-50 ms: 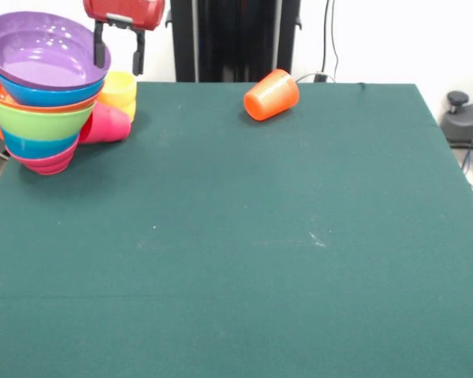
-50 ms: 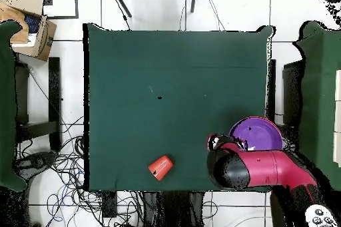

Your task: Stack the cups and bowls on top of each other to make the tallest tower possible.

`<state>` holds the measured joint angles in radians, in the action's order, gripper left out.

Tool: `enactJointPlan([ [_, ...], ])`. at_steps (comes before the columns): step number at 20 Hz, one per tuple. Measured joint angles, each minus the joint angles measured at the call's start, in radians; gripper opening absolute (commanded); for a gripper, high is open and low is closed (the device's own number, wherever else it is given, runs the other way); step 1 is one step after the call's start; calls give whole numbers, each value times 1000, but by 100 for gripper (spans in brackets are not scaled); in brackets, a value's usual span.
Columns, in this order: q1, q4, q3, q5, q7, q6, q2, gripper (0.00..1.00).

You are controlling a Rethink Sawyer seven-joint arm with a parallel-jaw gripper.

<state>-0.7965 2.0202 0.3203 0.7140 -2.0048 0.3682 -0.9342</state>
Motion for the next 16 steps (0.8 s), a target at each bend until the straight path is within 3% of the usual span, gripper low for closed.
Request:
enactJointPlan([
  [16, -3, 0, -32, -5, 0, 0, -4, 100],
])
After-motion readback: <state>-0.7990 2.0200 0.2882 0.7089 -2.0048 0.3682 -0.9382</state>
